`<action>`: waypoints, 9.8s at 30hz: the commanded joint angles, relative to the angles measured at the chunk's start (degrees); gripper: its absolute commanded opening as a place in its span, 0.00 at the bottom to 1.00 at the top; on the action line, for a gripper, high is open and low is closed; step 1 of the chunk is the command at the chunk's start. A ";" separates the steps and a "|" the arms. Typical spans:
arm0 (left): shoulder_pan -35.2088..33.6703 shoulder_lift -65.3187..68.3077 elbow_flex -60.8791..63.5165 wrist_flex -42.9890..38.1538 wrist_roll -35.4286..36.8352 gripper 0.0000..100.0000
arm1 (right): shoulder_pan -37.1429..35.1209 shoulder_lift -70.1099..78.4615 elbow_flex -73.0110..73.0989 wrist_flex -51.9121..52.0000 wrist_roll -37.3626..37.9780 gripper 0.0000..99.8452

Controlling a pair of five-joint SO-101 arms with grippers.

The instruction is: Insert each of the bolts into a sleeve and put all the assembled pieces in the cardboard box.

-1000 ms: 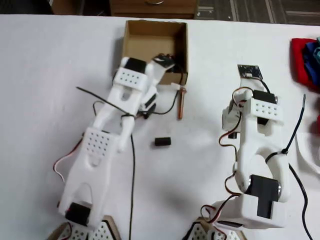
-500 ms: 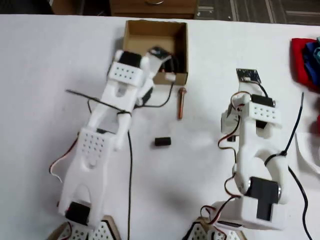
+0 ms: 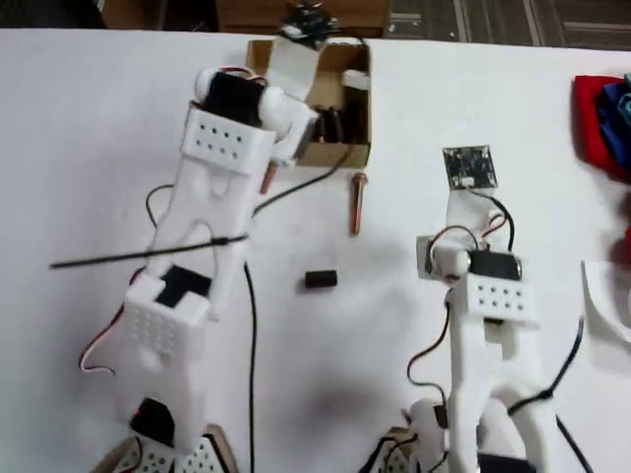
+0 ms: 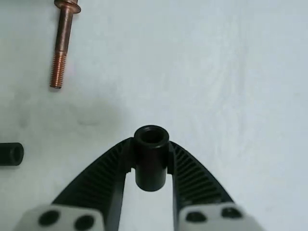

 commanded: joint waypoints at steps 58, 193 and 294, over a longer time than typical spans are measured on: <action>7.47 -69.27 105.63 -90.37 22.24 0.03 | -25.45 -39.52 44.84 -59.12 -13.10 0.02; 14.77 -64.00 86.73 -57.85 2.73 0.22 | -24.48 -34.15 44.66 -60.88 -13.27 0.02; -26.73 -63.38 136.75 -90.02 -6.33 0.22 | -25.54 100.88 -118.33 -6.73 -18.73 0.02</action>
